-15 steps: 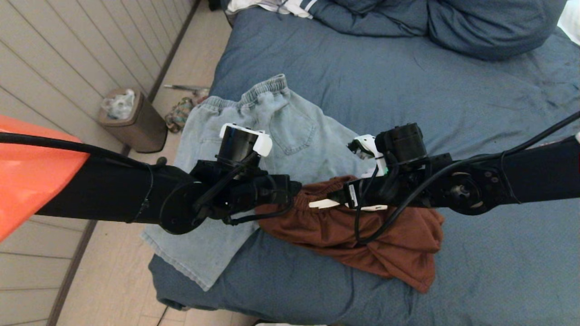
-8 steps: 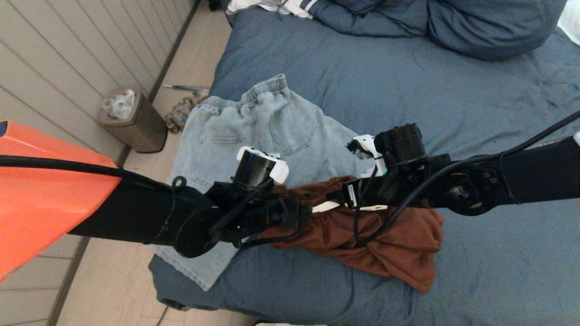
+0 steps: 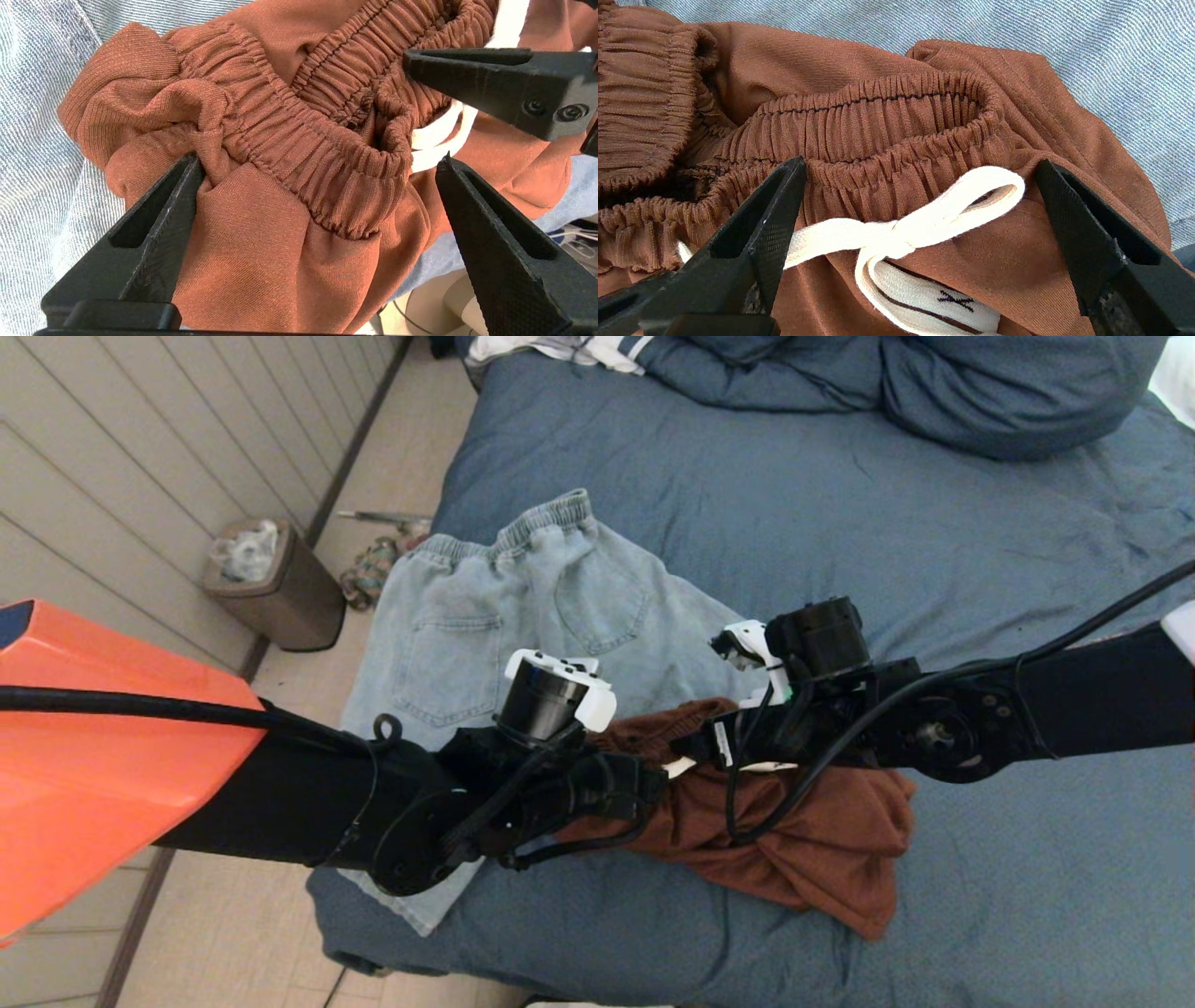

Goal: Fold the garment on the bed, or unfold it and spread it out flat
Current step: Unford the brown shorts

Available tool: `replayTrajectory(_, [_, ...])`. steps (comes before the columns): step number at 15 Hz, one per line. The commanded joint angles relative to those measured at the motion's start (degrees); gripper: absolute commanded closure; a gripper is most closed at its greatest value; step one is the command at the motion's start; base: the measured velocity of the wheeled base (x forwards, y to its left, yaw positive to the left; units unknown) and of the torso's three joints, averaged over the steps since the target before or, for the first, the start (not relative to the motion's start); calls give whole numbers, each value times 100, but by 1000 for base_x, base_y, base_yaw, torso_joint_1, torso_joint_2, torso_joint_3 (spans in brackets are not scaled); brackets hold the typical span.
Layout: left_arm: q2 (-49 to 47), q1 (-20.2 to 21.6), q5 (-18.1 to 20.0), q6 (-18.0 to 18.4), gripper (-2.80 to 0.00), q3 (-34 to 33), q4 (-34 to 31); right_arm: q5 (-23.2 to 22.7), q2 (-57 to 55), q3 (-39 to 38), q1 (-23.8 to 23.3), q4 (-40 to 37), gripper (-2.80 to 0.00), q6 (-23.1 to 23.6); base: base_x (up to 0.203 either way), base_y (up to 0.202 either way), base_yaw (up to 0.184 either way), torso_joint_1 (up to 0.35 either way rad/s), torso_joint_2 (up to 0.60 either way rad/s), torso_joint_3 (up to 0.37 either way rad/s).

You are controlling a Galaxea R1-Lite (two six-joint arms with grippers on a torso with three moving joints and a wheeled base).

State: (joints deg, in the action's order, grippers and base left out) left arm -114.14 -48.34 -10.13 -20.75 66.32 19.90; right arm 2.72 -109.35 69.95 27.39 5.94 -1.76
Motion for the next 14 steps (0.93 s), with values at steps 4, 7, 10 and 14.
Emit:
replayTrajectory(4, [-117, 260, -26, 1, -280, 137, 14, 1, -58, 29, -6, 3, -280, -9, 0, 0, 0, 0, 0, 0])
replayTrajectory(7, [-301, 603, -8, 26, -280, 355, -2, 1, -34, 8, -8, 3, 0, 9, 0, 0, 0, 0, 0, 0])
replayTrajectory(10, [-434, 641, 2, 18, -280, 373, 6, 9, -43, 27, -6, 12, 0, 0, 0, 0, 0, 0, 0, 0])
replayTrajectory(14, [-205, 631, 3, 18, -280, 348, -4, 27, 17, 56, 3, 113, 0, -42, 0, 0, 0, 0, 0, 0])
